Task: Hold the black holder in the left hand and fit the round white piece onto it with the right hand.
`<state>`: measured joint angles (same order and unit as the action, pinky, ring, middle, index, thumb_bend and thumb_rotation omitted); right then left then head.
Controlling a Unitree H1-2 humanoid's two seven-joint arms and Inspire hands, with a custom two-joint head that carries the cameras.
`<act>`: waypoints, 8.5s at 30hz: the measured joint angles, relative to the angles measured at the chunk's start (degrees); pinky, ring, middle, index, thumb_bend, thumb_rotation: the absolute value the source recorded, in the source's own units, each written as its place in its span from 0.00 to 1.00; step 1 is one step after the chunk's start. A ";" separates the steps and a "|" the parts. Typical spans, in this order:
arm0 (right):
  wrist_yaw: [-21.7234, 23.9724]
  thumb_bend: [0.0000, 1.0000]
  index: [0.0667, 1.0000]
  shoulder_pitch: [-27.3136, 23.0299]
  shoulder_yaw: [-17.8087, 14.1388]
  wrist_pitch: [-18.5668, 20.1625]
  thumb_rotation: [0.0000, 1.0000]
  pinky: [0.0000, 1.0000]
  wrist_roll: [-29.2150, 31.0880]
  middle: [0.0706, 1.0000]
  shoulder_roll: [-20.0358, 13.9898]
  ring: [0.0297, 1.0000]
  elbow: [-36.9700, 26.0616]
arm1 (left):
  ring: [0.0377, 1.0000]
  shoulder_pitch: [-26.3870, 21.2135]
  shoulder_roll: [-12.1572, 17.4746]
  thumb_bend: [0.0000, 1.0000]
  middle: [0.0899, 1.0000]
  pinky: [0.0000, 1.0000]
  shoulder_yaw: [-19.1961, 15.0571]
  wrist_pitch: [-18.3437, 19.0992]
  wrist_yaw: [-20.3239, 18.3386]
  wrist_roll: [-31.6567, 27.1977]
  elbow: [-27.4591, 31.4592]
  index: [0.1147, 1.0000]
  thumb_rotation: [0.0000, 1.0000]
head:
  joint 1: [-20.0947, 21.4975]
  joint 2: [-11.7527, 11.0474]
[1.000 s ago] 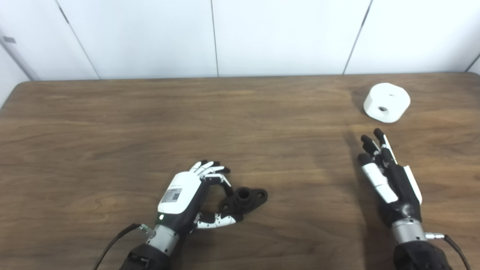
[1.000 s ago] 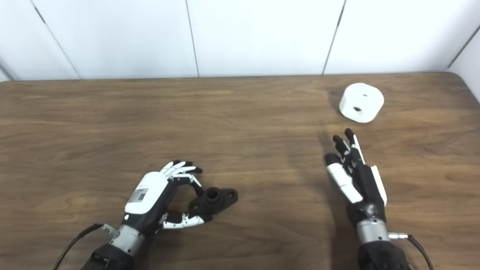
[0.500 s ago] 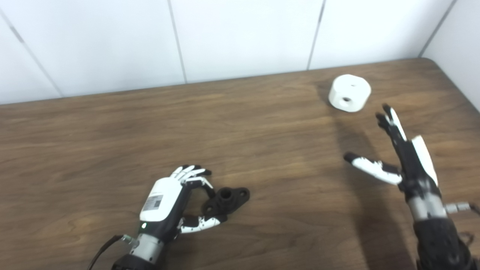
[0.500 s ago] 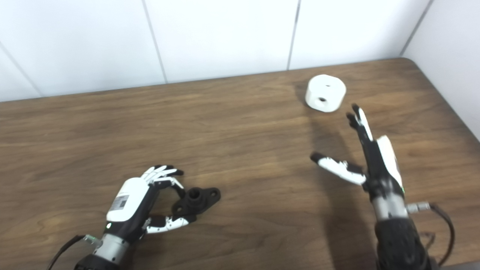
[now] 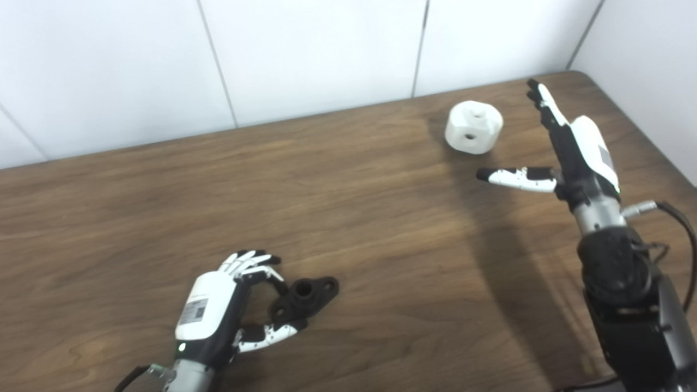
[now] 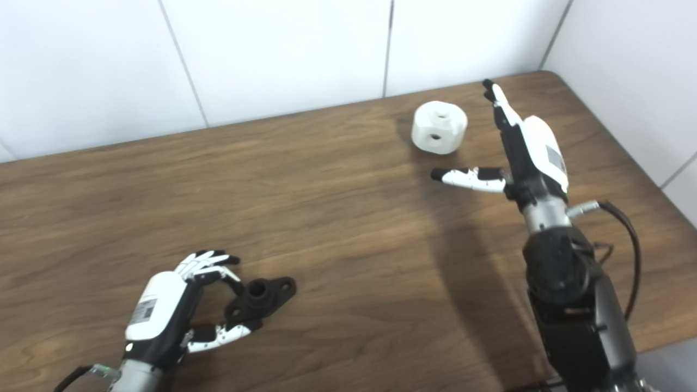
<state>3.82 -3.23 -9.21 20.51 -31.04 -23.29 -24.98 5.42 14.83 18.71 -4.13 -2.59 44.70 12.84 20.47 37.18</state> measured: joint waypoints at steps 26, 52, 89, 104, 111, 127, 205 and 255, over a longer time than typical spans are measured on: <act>8.24 0.84 0.87 -17.04 7.89 5.95 0.34 0.89 -4.16 0.95 -8.40 1.00 20.31 | 0.86 0.13 0.43 0.52 0.77 0.90 -0.30 -2.32 1.37 -1.07 -1.63 0.42 0.04 | 1.85 -5.36; 8.29 0.85 0.79 -23.46 13.48 5.92 0.30 0.96 -4.26 0.92 -10.27 0.99 31.94 | 0.86 -0.54 0.45 0.52 0.77 0.90 0.28 -4.00 4.00 -0.71 -3.84 0.42 0.05 | 0.88 -7.12; 9.32 0.78 0.70 -24.07 16.25 5.80 0.32 0.98 -4.50 0.87 -11.94 0.95 35.27 | 0.85 -0.06 0.33 0.52 0.77 0.88 -0.08 -3.60 3.32 -0.58 -2.77 0.42 0.04 | 0.18 -5.98; 8.62 0.76 0.64 -24.07 16.15 4.41 0.27 1.00 -4.50 0.85 -12.09 0.93 35.27 | 0.85 0.06 0.28 0.52 0.77 0.87 -0.26 -3.16 2.61 -0.16 -2.08 0.42 0.04 | -0.43 -5.89; 6.24 0.54 0.47 -24.07 15.43 2.70 0.15 1.00 -4.08 0.82 -12.09 0.93 35.56 | 0.84 0.17 0.03 0.52 0.76 0.88 -0.31 -3.15 2.62 -0.16 -2.06 0.42 0.04 | -0.79 -5.89; 2.85 0.52 0.45 -23.81 14.90 -0.49 0.14 1.00 -4.08 0.79 -12.05 0.91 36.15 | 0.85 0.34 -0.13 0.52 0.76 0.88 -0.31 -2.81 2.45 0.01 -1.80 0.42 0.04 | -1.05 -5.80; 35.59 0.52 0.45 -20.12 23.01 -0.59 0.14 1.00 -5.58 0.78 -2.15 0.87 -13.04 | 0.88 -1.59 -3.27 0.52 0.79 0.95 3.89 7.51 -2.64 5.83 1.88 0.42 0.05 | -23.11 14.32; 40.70 0.52 0.45 -19.05 29.33 -0.58 0.14 1.00 -6.97 0.79 1.99 0.91 -9.97 | 0.88 -1.81 -4.12 0.52 0.79 0.94 4.47 8.61 -2.82 6.73 2.05 0.42 0.05 | -24.78 14.32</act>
<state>44.52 -22.28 20.13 19.93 -38.01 -21.29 -34.95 3.60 10.71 23.18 4.48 -5.41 51.42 14.89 -4.31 51.50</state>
